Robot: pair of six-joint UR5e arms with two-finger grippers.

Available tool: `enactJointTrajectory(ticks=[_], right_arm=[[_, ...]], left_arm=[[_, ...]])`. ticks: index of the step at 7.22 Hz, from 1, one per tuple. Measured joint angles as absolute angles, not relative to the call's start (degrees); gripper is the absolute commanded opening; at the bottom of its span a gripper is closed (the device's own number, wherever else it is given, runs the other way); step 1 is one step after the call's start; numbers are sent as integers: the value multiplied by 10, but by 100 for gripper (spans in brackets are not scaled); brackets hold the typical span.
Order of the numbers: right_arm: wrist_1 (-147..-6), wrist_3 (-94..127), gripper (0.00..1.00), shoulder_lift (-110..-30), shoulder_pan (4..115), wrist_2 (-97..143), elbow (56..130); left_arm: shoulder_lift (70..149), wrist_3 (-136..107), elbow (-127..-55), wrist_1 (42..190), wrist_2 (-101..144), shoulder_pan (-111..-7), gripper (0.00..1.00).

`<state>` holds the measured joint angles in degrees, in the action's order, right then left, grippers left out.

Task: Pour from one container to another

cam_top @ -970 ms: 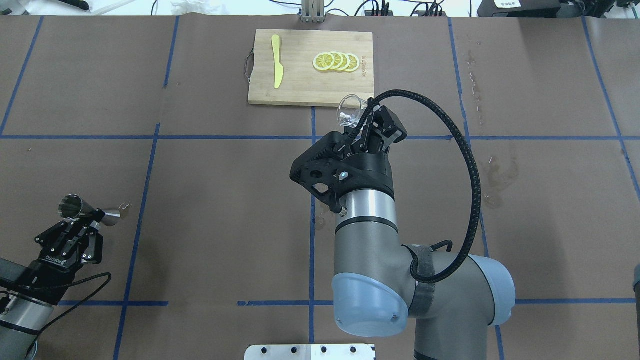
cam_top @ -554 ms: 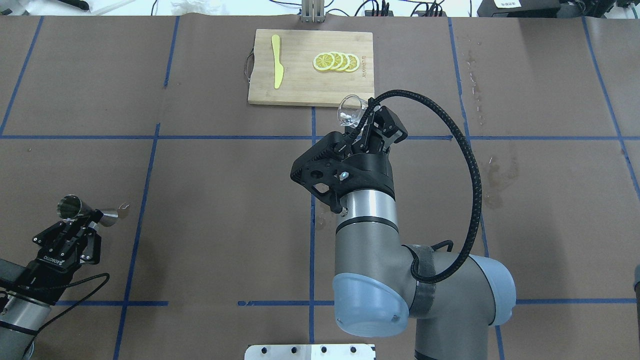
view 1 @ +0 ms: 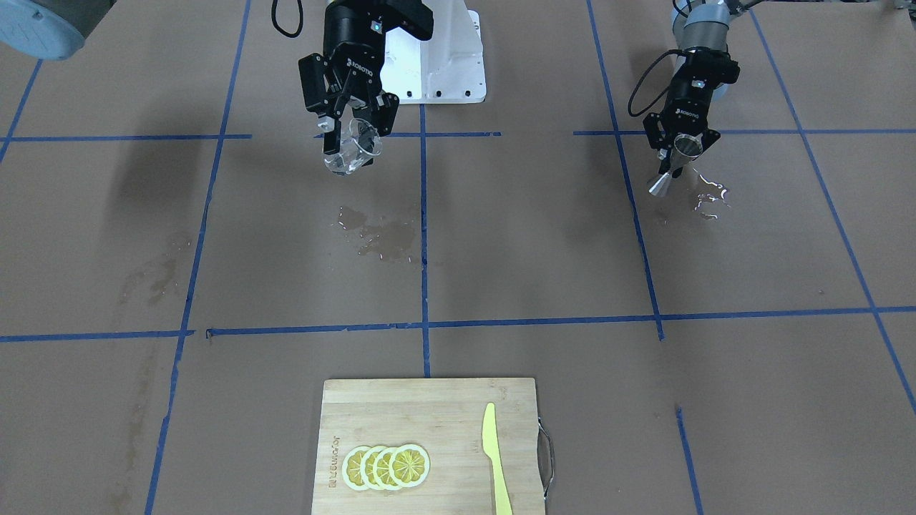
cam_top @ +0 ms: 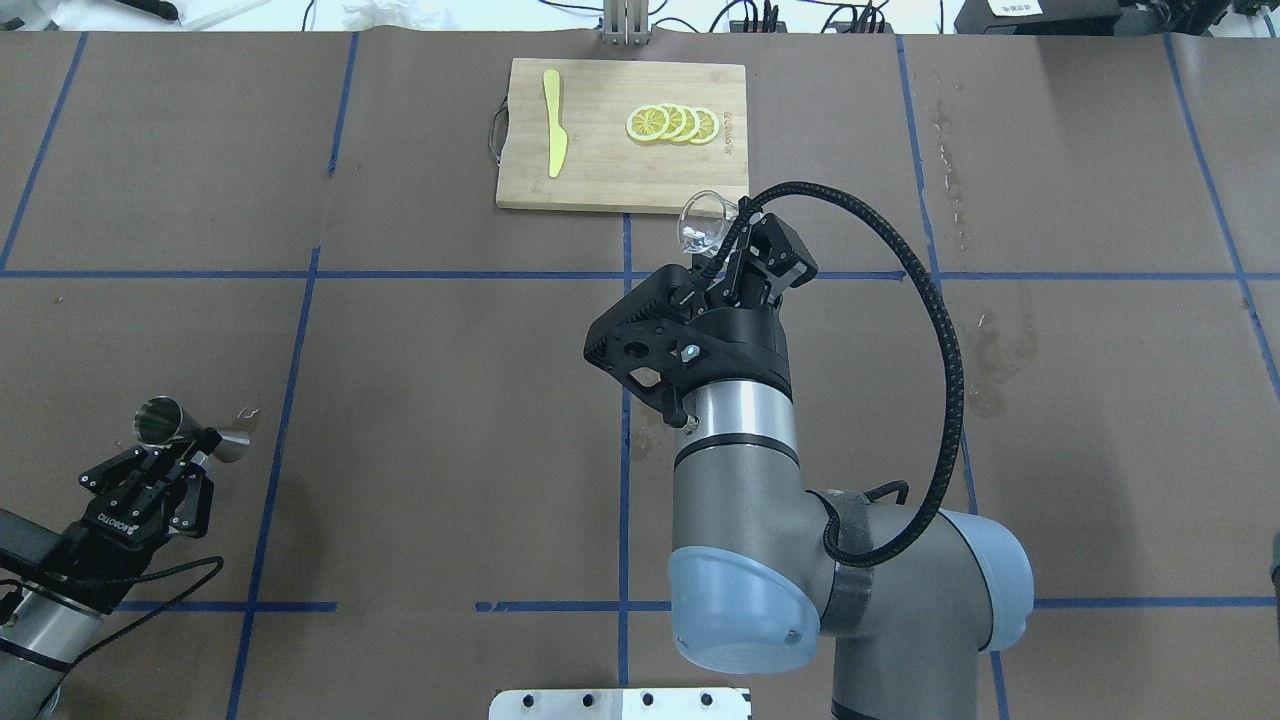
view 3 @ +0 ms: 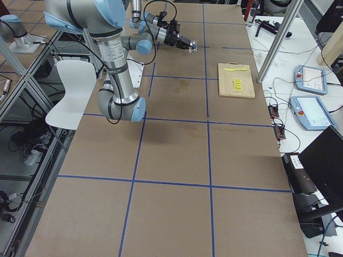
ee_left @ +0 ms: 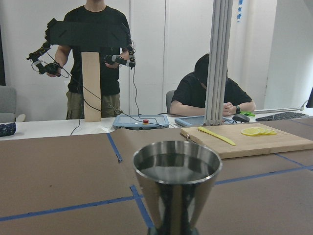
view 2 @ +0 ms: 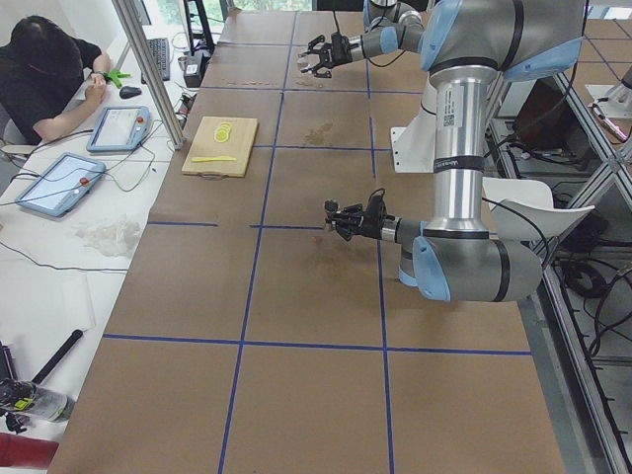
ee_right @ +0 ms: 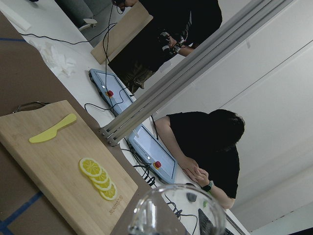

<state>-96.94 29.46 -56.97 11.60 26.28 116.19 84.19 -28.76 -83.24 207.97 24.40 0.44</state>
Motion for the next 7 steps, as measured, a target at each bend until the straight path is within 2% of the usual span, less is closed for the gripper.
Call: enactJointTrajectory(ticks=[4, 7], right_arm=[[-969, 295, 0, -572, 116, 263, 1163], [-969, 295, 0, -572, 116, 263, 1162]], left_arm=[[833, -288, -832, 2071, 277, -2, 0], [832, -289, -829, 2067, 289, -6, 6]])
